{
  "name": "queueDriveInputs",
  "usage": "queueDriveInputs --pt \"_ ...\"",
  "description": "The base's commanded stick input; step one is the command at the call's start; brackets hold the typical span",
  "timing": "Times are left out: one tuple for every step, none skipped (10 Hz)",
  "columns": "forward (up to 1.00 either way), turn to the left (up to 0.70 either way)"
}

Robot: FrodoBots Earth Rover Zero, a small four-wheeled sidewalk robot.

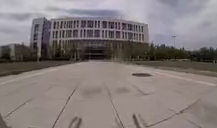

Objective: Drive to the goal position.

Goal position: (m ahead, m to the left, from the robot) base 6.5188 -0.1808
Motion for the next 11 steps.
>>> queueDriveInputs --pt "1.00 0.00" --pt "1.00 0.00" --pt "1.00 0.00" --pt "1.00 0.00" --pt "1.00 0.00" --pt "1.00 0.02" --pt "1.00 0.23" --pt "1.00 0.27" --pt "1.00 0.27" --pt "1.00 0.08" --pt "1.00 0.00"
